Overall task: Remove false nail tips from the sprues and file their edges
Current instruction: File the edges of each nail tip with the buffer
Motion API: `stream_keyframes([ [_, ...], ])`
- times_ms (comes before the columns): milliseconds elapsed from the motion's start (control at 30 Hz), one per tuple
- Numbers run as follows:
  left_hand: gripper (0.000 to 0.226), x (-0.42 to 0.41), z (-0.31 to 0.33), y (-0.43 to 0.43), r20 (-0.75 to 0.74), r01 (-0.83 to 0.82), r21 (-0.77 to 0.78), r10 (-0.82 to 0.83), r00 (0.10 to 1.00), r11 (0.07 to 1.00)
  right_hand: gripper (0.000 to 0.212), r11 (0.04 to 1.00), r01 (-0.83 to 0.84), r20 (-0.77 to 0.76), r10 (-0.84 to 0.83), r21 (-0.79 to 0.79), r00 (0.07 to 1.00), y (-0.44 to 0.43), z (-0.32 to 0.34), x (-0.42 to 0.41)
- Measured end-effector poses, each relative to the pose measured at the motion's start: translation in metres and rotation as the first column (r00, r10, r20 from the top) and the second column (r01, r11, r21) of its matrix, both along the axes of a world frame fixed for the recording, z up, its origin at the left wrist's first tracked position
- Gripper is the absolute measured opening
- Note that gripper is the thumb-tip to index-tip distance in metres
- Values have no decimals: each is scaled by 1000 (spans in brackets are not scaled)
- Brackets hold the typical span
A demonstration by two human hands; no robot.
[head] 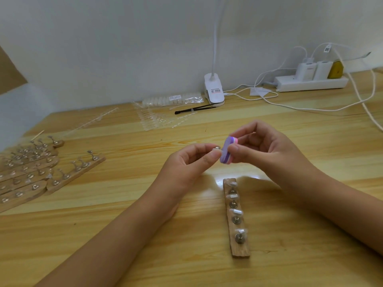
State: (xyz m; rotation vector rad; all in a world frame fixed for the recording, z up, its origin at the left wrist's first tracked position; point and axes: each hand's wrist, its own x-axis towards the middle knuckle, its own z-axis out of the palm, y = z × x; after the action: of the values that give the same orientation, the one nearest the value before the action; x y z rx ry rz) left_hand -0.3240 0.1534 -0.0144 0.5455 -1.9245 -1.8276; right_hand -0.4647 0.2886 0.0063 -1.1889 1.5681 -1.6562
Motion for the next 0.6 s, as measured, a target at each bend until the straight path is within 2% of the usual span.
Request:
stream_keyframes([
  [100,43,1,0,0,-6,2,-2,-2,1000,1000,34,998,-55,-16,56,30,998,1,0,2],
  [267,41,0,-1,0,8,-6,-8,6,1000,1000,34,1000,15,11,-15,-23,1000,-1,0,2],
  [400,42,0,-1,0,13,-11,-20,12,1000,1000,34,998,-52,-2,52,21,999,0,-1,3],
  [533,42,-1,-1,0,2,-20,-8,20,1000,1000,33,998,29,94,-25,-51,995,-1,0,0],
  [600,42,-1,-1,1,1,-17,-2,17,1000,1000,31,999,-45,95,46,-10,994,-1,-1,0],
])
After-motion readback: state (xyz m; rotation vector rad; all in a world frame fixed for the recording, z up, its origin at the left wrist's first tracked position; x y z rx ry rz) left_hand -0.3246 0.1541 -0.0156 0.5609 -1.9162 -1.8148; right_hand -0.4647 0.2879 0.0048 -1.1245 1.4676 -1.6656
